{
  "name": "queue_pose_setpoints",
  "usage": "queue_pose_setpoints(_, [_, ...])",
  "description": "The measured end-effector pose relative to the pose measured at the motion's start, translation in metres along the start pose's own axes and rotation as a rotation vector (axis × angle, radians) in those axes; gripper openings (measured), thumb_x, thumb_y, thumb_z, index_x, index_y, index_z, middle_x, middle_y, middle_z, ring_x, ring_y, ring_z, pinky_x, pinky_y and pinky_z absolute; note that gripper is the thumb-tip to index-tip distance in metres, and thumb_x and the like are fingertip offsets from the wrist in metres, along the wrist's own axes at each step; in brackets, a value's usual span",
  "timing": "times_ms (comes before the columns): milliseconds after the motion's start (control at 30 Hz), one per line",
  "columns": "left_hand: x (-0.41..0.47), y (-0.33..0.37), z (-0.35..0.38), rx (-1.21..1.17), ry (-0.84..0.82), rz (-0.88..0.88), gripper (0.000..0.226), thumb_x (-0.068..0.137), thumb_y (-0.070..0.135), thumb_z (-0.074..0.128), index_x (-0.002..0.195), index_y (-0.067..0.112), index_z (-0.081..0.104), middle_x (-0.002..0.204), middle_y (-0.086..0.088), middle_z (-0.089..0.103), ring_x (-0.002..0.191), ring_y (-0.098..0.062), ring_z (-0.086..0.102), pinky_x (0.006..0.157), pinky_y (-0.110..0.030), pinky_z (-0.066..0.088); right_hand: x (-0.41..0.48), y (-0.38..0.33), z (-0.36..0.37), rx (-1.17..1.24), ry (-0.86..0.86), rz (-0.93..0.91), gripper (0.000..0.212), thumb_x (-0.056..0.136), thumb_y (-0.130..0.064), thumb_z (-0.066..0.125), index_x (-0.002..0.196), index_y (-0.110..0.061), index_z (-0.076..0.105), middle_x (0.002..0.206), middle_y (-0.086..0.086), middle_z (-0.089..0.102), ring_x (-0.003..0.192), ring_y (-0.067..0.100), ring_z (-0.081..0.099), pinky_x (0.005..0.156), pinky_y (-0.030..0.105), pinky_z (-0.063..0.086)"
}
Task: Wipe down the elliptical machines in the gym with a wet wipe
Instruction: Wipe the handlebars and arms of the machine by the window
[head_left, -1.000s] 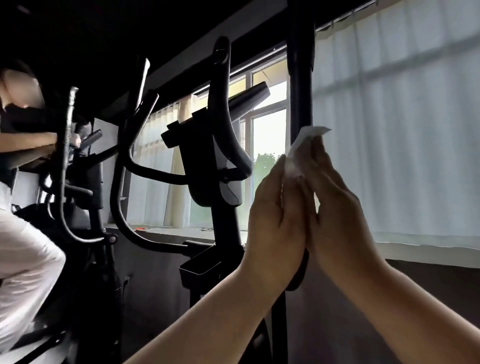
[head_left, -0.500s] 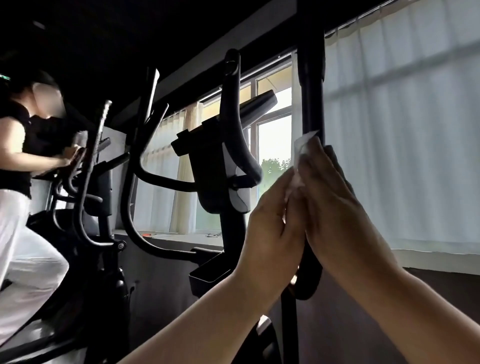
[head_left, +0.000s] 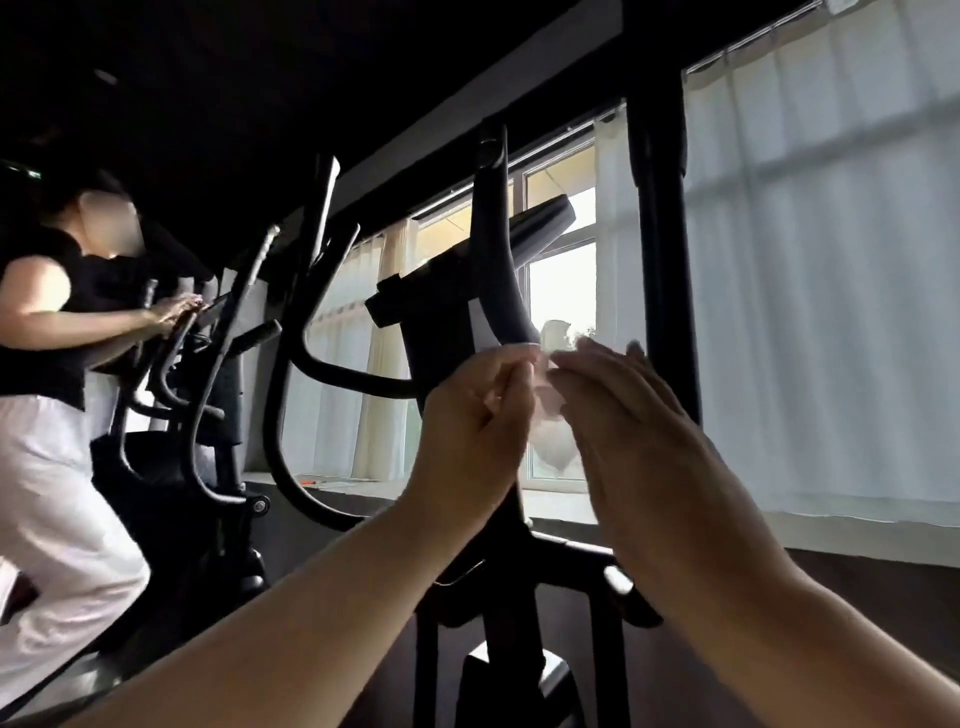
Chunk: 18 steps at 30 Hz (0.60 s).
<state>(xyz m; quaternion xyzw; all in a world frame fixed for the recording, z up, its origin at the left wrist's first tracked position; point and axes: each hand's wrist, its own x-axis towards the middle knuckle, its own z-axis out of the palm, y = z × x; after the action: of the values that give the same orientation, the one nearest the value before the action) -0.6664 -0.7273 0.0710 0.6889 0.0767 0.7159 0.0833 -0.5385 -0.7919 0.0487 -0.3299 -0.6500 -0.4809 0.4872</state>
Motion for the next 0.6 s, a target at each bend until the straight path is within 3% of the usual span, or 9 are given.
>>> queue_pose_setpoints(67, [0.022, -0.005, -0.003, 0.069, 0.043, 0.015, 0.025, 0.103, 0.009, 0.053, 0.114, 0.022, 0.071, 0.087, 0.020, 0.067, 0.085, 0.009, 0.063, 0.076, -0.009, 0.047, 0.019, -0.016, 0.015, 0.326, 0.123, 0.226, 0.032, 0.099, -0.001, 0.054, 0.120, -0.022, 0.067, 0.119, -0.025, 0.058, 0.116, -0.016, 0.047, 0.100, 0.000, 0.032])
queue_pose_setpoints(100, [0.032, -0.008, -0.004, 0.126, 0.072, 0.060, 0.025, 0.103, 0.010, 0.053, 0.120, 0.019, 0.070, 0.098, 0.017, 0.066, 0.096, 0.006, 0.062, 0.085, -0.013, 0.049, 0.029, -0.019, 0.027, 0.440, 0.182, 0.341, 0.028, 0.103, -0.006, 0.051, 0.114, -0.025, 0.067, 0.113, -0.027, 0.058, 0.109, -0.018, 0.050, 0.090, -0.002, 0.033])
queue_pose_setpoints(167, [0.053, -0.017, -0.006, 0.294, 0.135, 0.247, 0.029, 0.100, 0.010, 0.055, 0.126, 0.010, 0.067, 0.117, 0.002, 0.063, 0.114, -0.005, 0.058, 0.101, -0.028, 0.049, 0.048, -0.021, 0.052, 0.542, 0.292, 0.520, 0.022, 0.106, -0.013, 0.045, 0.108, -0.018, 0.067, 0.114, -0.014, 0.065, 0.109, -0.008, 0.056, 0.087, 0.001, 0.037])
queue_pose_setpoints(233, [0.073, -0.025, -0.006, 0.477, 0.094, 0.403, 0.035, 0.100, 0.014, 0.054, 0.133, 0.004, 0.063, 0.138, -0.012, 0.056, 0.131, -0.012, 0.047, 0.112, -0.028, 0.040, 0.064, -0.016, 0.072, 0.563, 0.429, 0.612, 0.027, 0.106, -0.014, 0.045, 0.118, -0.010, 0.069, 0.123, -0.003, 0.067, 0.115, 0.000, 0.055, 0.092, 0.000, 0.035])
queue_pose_setpoints(333, [0.094, -0.035, -0.010, 0.569, -0.119, 0.470, 0.040, 0.106, 0.012, 0.050, 0.145, 0.003, 0.052, 0.160, -0.014, 0.039, 0.151, -0.023, 0.030, 0.124, -0.032, 0.026, 0.078, -0.003, 0.097, 0.584, 0.526, 0.672, 0.032, 0.106, -0.013, 0.048, 0.132, -0.015, 0.066, 0.136, -0.003, 0.064, 0.125, 0.001, 0.053, 0.099, -0.002, 0.032])
queue_pose_setpoints(433, [0.100, -0.045, -0.019, 0.637, -0.207, 0.512, 0.044, 0.109, 0.018, 0.044, 0.151, 0.004, 0.045, 0.165, -0.007, 0.031, 0.157, -0.018, 0.017, 0.129, -0.034, 0.008, 0.078, 0.005, 0.117, 0.630, 0.428, 0.658, 0.035, 0.106, -0.021, 0.050, 0.140, -0.023, 0.060, 0.144, -0.009, 0.058, 0.133, 0.001, 0.052, 0.101, 0.003, 0.037])
queue_pose_setpoints(500, [0.101, -0.047, -0.025, 0.628, -0.242, 0.520, 0.046, 0.110, 0.022, 0.039, 0.153, 0.006, 0.043, 0.166, -0.002, 0.029, 0.157, -0.012, 0.013, 0.129, -0.037, 0.007, 0.071, 0.007, 0.124, 0.617, 0.411, 0.631, 0.036, 0.106, -0.025, 0.052, 0.141, -0.025, 0.059, 0.145, -0.010, 0.057, 0.132, -0.001, 0.051, 0.100, 0.001, 0.036])
queue_pose_setpoints(600, [0.100, -0.046, -0.028, 0.588, -0.264, 0.512, 0.050, 0.109, 0.029, 0.036, 0.153, 0.006, 0.042, 0.166, 0.000, 0.027, 0.156, -0.011, 0.011, 0.126, -0.022, 0.009, 0.058, 0.012, 0.134, 0.605, 0.403, 0.623, 0.038, 0.107, -0.025, 0.050, 0.144, -0.023, 0.056, 0.147, -0.010, 0.054, 0.134, 0.001, 0.050, 0.098, -0.003, 0.033])
